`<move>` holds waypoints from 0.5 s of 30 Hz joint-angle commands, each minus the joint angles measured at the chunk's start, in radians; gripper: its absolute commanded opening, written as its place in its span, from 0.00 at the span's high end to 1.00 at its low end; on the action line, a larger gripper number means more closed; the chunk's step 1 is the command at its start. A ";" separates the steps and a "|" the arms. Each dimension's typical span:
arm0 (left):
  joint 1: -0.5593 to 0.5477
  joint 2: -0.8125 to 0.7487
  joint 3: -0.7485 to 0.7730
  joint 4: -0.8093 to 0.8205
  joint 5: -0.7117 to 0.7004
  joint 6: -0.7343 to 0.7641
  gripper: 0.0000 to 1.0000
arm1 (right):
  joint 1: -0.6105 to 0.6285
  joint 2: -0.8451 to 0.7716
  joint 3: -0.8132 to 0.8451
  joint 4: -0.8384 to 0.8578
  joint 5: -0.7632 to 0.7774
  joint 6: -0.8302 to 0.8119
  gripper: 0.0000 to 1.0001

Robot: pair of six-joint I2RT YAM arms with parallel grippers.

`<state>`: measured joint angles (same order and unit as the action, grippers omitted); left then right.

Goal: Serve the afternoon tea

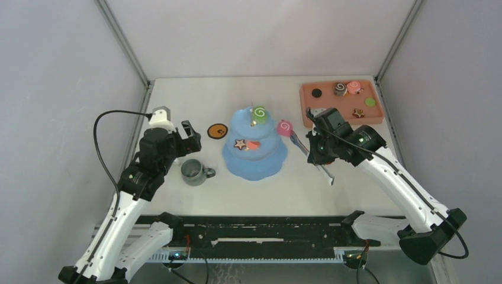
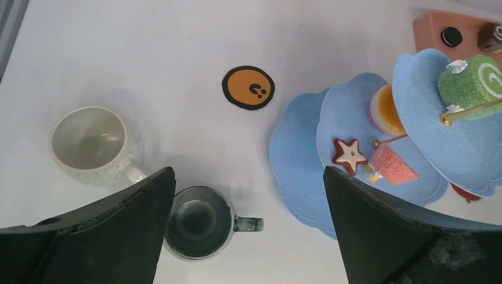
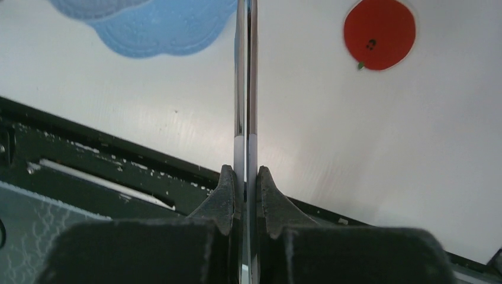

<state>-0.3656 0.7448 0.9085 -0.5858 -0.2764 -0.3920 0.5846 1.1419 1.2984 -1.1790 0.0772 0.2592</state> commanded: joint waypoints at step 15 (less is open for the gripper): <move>0.009 -0.036 -0.031 0.004 0.011 -0.021 0.00 | 0.149 0.033 0.115 -0.056 0.067 0.024 1.00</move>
<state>-0.3656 0.7261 0.9058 -0.5934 -0.2764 -0.3950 0.7151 1.1736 1.3411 -1.2549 0.1169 0.2714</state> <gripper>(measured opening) 0.996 0.076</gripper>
